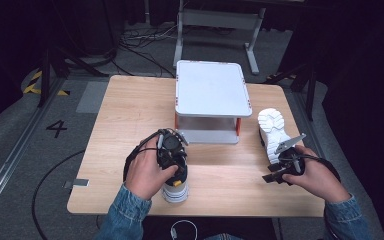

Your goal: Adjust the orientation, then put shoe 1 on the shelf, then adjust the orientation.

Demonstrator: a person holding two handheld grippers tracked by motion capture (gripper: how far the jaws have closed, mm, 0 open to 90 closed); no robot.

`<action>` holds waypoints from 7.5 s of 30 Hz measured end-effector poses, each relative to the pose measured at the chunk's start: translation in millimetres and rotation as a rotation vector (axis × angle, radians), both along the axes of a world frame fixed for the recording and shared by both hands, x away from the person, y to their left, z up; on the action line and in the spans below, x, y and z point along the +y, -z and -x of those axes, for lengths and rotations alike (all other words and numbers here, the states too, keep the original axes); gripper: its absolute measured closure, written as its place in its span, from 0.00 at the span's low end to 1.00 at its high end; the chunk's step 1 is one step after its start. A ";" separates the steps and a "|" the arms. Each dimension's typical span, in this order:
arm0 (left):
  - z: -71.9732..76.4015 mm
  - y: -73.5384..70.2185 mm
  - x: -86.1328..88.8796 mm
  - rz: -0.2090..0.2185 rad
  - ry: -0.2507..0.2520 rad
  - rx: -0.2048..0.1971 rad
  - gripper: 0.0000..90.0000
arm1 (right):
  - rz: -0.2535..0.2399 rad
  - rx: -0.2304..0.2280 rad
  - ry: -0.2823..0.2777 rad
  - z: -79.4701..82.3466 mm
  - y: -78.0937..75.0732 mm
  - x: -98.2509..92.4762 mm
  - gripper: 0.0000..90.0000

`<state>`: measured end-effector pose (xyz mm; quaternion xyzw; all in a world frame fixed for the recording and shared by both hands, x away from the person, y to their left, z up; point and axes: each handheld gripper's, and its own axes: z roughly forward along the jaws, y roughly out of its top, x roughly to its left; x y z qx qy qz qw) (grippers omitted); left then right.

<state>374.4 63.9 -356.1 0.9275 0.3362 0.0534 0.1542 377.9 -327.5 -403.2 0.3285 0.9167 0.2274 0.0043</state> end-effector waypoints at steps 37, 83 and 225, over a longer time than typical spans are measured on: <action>-63.7 8.6 -53.8 0.052 -0.096 -0.238 0.85 | -0.012 -0.007 0.074 18.6 2.9 -24.6 0.51; -25.2 23.7 -51.3 0.044 -0.060 -0.030 0.51 | -0.030 -0.023 0.054 14.0 -0.6 -17.4 0.49; -7.4 30.4 86.4 0.011 -0.270 -0.103 0.26 | -0.172 -0.384 0.533 -63.9 3.2 -62.0 0.37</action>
